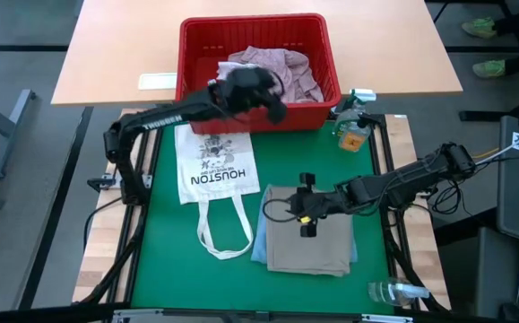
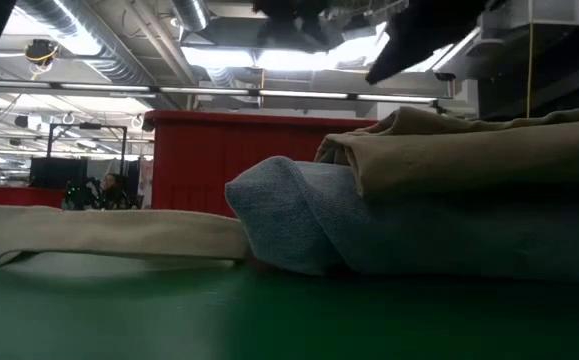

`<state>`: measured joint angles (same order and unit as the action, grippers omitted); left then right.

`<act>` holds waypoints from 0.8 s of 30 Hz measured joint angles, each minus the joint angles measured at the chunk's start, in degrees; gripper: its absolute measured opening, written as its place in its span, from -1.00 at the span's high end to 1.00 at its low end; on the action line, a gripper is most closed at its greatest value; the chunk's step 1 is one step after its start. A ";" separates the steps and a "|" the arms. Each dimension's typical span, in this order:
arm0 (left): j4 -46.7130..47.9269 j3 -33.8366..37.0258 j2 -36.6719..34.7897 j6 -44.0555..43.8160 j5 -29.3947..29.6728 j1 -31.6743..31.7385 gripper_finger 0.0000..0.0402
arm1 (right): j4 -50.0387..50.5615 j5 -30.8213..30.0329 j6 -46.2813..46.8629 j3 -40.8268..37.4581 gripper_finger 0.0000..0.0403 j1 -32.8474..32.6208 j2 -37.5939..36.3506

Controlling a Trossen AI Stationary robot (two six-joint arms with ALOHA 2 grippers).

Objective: Fold laundry
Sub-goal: Remove the white underwear from the red bin

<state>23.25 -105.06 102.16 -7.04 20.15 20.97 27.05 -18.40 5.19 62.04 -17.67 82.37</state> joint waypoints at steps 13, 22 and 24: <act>-5.07 0.07 4.65 -1.35 -7.72 23.53 0.19 | -1.98 -0.04 -1.12 0.00 0.27 7.18 0.31; -13.23 0.09 14.93 -6.43 -16.47 30.90 0.19 | -1.69 -0.02 -1.01 0.00 0.27 11.92 0.31; -14.56 0.09 17.39 -6.46 -16.67 31.38 0.19 | -1.67 -0.02 -1.01 0.00 0.27 13.30 0.31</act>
<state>8.69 -104.97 119.55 -13.51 3.48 52.34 25.39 -18.42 4.19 62.04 -4.38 82.67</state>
